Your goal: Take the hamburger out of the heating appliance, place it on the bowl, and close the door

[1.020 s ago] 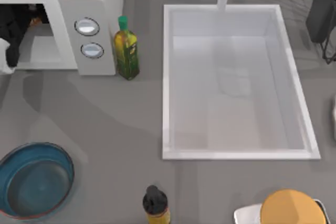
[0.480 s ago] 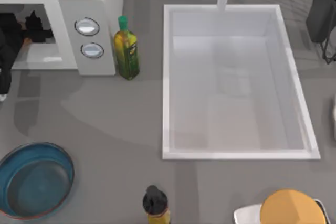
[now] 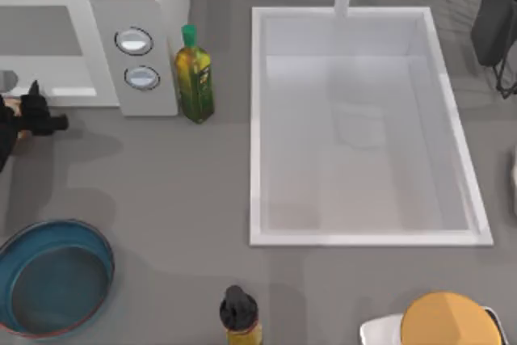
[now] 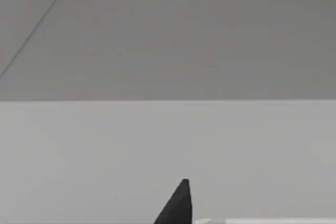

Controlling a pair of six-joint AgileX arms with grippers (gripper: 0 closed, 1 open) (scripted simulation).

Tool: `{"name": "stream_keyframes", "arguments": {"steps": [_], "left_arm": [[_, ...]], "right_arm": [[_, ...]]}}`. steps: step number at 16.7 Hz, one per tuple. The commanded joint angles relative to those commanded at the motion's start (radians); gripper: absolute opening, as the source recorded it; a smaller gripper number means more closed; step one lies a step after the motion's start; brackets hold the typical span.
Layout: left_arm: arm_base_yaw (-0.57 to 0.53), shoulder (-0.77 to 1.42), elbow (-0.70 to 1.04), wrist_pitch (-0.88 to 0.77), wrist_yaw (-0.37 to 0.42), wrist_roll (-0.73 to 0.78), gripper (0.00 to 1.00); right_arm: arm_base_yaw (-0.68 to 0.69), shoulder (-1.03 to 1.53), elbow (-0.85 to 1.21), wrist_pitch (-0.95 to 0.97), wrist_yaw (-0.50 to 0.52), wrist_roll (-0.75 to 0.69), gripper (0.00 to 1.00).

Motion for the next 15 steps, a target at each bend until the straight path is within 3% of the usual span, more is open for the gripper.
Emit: {"name": "stream_keyframes", "arguments": {"steps": [8, 15], "left_arm": [[0.001, -0.035, -0.069, 0.053, 0.005, 0.003, 0.00], [0.002, -0.273, -0.068, -0.185, 0.001, 0.004, 0.00]], "right_arm": [[0.000, 0.000, 0.000, 0.000, 0.000, 0.000, 1.00], [0.000, 0.000, 0.000, 0.000, 0.000, 0.000, 1.00]]}}
